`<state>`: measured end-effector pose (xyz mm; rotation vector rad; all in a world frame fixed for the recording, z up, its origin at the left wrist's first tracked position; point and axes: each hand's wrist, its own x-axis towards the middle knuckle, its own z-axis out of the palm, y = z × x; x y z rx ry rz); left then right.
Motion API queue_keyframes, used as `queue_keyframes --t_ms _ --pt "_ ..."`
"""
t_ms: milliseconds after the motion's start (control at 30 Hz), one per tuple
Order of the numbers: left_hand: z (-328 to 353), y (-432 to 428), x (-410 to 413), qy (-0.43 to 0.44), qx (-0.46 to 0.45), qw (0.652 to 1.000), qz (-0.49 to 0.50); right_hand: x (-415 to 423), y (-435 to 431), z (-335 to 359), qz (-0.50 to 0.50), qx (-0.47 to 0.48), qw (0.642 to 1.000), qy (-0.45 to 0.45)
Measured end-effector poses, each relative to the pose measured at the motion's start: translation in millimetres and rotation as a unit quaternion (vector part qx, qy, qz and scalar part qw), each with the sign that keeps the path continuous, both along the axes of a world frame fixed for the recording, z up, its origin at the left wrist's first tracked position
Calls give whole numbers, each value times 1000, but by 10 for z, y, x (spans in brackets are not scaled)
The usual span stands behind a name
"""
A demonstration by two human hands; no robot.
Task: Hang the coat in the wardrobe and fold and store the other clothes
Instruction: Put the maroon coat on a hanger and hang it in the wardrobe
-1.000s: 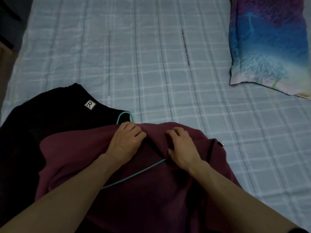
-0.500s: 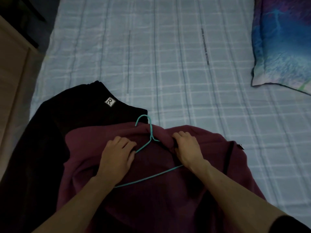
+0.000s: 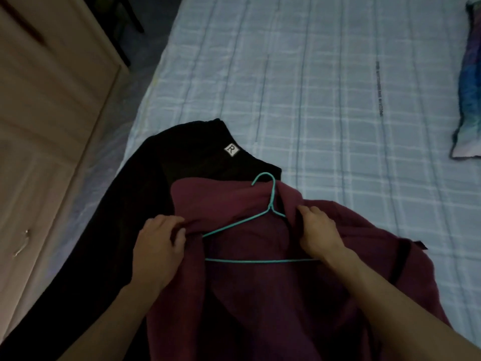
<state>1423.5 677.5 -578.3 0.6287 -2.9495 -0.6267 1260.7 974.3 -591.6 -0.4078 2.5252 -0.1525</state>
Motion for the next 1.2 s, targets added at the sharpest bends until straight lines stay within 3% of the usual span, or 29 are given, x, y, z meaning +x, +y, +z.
queue_keyframes --t_ms 67,233,367,433,500,767,933,1100,1200 --pt "-6 -54 152 -17 19 999 32 27 -72 83 -9 -56 998 1" --pt "56 30 259 -119 9 988 96 212 -406 93 56 -244 961 121" --pt "36 -20 213 -205 91 962 154 311 -738 -4 135 -237 952 135" --pt "13 -36 193 -184 176 952 171 336 -858 -91 169 -204 956 123" --pt "12 -35 172 -158 197 953 169 340 -938 -163 190 -160 963 103" --pt "165 124 82 -57 152 975 151 269 -991 -248 162 -143 971 101" --pt "384 857 29 26 121 989 84 156 -977 -201 104 -153 972 144" --pt "187 1593 139 -65 88 993 -40 56 -923 -138 84 -171 971 145" --pt "143 1441 161 -4 73 996 -47 28 -813 -95 85 -194 968 133"
